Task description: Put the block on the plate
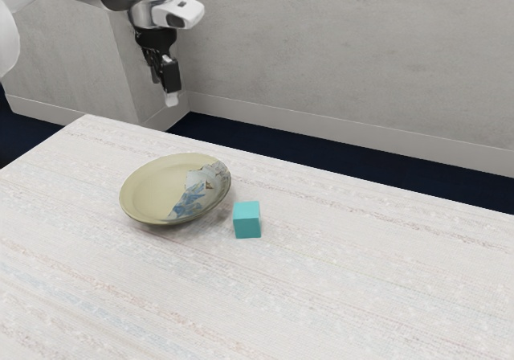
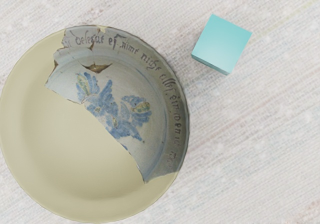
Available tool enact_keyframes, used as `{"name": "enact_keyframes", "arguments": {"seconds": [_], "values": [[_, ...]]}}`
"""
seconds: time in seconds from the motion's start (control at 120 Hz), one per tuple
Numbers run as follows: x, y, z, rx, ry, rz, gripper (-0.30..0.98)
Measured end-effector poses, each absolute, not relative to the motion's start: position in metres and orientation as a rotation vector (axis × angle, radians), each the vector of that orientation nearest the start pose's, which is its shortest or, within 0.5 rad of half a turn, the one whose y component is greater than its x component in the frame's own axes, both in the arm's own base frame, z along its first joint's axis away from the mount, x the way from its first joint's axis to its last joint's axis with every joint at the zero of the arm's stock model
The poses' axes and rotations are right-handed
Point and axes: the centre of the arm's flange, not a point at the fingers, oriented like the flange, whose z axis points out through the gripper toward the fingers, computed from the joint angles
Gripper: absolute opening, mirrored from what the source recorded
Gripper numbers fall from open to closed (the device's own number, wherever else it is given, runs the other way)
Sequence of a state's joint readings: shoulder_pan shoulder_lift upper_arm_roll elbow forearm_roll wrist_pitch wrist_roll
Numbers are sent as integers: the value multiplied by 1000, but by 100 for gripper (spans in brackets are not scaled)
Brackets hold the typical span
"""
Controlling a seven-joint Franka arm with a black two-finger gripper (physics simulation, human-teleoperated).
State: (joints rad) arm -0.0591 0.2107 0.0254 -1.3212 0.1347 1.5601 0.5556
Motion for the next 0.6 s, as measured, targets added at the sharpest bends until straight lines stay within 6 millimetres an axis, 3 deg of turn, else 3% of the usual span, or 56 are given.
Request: {"name": "enact_keyframes", "arguments": {"seconds": [0.15, 0.3, 0.433, 0.6], "values": [[636, -20, 577, -2826, 1037, 120, 69], [655, -34, 510, -2788, 1192, 282, 69], [661, -70, 471, -2749, 1367, 348, 68], [667, -100, 427, -2711, 1513, 384, 68]]}}
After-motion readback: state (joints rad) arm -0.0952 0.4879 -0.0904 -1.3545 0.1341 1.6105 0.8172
